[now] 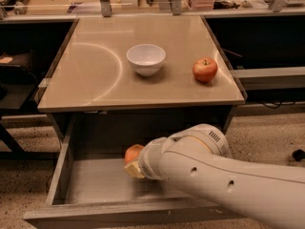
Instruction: Place orange into top drawer
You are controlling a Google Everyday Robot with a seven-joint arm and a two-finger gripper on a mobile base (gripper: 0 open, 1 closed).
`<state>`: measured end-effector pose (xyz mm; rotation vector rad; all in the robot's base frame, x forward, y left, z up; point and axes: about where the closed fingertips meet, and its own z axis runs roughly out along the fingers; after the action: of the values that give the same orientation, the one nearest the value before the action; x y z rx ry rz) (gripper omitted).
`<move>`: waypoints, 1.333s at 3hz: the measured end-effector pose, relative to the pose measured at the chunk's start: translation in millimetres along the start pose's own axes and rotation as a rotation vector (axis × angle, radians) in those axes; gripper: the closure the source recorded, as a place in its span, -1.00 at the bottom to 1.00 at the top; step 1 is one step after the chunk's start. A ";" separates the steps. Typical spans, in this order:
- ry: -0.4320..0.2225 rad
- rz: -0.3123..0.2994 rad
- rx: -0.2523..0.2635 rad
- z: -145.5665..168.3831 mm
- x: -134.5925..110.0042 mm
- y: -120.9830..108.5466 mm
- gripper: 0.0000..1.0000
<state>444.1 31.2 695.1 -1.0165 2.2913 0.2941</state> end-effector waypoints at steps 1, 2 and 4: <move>-0.013 0.005 -0.004 17.6 4.7 -3.0 1.00; -0.025 0.011 -0.023 36.0 9.1 -3.8 1.00; -0.049 0.039 -0.068 67.4 19.7 -2.6 1.00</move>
Offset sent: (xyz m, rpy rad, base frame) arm 0.0244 0.0237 -0.0712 0.0620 0.0130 0.0068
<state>465.4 46.4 629.9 -0.9878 2.2726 0.4112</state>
